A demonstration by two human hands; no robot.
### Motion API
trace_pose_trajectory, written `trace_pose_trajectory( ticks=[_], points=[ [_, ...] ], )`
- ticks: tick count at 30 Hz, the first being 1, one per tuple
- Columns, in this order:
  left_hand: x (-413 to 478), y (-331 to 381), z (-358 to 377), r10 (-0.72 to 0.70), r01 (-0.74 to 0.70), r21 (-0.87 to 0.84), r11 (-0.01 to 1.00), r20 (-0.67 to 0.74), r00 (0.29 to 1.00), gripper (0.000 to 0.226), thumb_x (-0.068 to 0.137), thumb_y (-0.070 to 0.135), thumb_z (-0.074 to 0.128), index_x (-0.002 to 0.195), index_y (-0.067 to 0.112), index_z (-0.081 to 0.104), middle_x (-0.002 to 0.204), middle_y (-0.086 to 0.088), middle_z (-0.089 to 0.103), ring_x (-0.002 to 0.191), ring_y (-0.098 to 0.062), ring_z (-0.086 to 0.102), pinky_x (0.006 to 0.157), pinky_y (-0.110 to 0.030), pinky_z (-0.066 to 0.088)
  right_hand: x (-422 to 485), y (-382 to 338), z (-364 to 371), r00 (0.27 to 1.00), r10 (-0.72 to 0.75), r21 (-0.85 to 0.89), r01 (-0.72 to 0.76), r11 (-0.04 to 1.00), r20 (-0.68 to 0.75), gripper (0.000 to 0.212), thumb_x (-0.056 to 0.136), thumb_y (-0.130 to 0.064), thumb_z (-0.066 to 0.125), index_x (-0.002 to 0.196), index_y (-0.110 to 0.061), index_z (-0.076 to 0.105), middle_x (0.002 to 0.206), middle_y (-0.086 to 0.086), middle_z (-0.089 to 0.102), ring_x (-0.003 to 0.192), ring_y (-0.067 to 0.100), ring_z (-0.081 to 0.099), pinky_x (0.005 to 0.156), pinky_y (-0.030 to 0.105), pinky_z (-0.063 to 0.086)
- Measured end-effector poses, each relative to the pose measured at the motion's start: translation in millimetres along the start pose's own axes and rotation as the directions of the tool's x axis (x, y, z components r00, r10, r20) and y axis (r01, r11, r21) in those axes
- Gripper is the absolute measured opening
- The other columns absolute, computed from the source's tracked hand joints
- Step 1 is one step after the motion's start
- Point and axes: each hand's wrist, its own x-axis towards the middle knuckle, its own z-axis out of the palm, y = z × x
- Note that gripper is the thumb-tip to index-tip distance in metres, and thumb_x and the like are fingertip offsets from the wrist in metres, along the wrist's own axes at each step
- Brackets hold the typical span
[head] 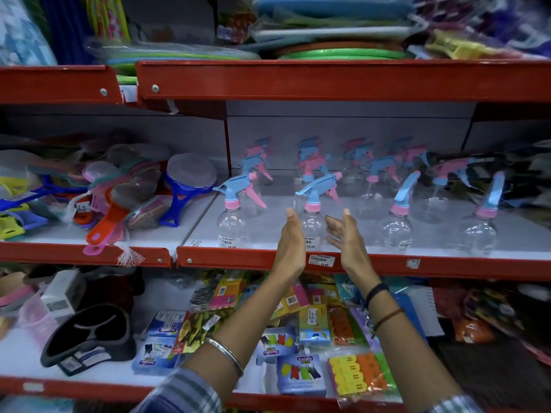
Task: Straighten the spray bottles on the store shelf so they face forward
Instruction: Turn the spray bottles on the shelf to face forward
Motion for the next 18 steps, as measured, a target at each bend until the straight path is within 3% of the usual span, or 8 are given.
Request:
trace_pose_trajectory(
  ticks=[5,9,13,16,18],
  points=[
    [8.8,-0.2,-1.1,-0.02,0.02,-0.013,1.0,0.011,1.0,0.087,0.078,0.073,-0.001,0.146,0.027,0.025,0.155,-0.002,0.028,0.142,-0.022,0.026,0.113,-0.04,0.017,-5.6,4.8,3.2,0.999,-0.007,-0.013,0.006,1.0,-0.053,0.064,0.094,-0.054,0.019,0.131,-0.012,0.05,0.14,0.011,0.05,0.124,0.024,0.049,0.106,0.039,0.035],
    [13.6,0.2,-0.1,-0.023,0.023,0.004,1.0,0.015,1.0,0.086,0.079,0.071,-0.002,0.146,0.025,0.025,0.155,-0.004,0.028,0.142,-0.023,0.026,0.113,-0.039,0.017,-10.0,7.8,6.7,0.996,-0.045,-0.011,0.044,0.999,-0.078,0.055,0.093,-0.057,0.021,0.119,-0.025,0.058,0.13,0.003,0.056,0.117,0.019,0.052,0.101,0.035,0.036],
    [13.5,1.1,1.3,-0.014,0.013,0.023,1.0,0.001,1.0,0.082,0.084,0.066,-0.002,0.146,0.022,0.026,0.155,-0.005,0.027,0.142,-0.024,0.026,0.113,-0.037,0.017,-15.9,12.3,10.2,0.994,-0.08,-0.082,0.073,0.994,-0.075,0.072,0.085,-0.065,0.019,0.134,-0.021,0.047,0.139,0.003,0.05,0.125,0.018,0.047,0.109,0.039,0.033],
    [14.9,0.4,2.3,-0.007,0.007,0.029,1.0,-0.001,1.0,0.082,0.083,0.066,-0.002,0.147,0.021,0.025,0.156,-0.005,0.025,0.142,-0.023,0.024,0.113,-0.038,0.017,-19.3,14.0,9.9,0.991,-0.112,-0.092,0.105,0.99,-0.071,0.066,0.089,-0.062,0.018,0.132,-0.021,0.048,0.137,0.003,0.051,0.122,0.015,0.047,0.105,0.035,0.033],
    [15.7,-1.3,3.9,-0.002,0.002,0.017,1.0,-0.024,1.0,0.082,0.083,0.067,-0.001,0.146,0.022,0.026,0.156,-0.004,0.024,0.142,-0.023,0.024,0.113,-0.038,0.017,-23.5,12.6,7.0,0.988,-0.137,-0.077,0.131,0.988,-0.069,0.054,0.092,-0.059,0.02,0.12,-0.029,0.055,0.125,-0.002,0.056,0.111,0.01,0.052,0.097,0.027,0.036]
  ],
)
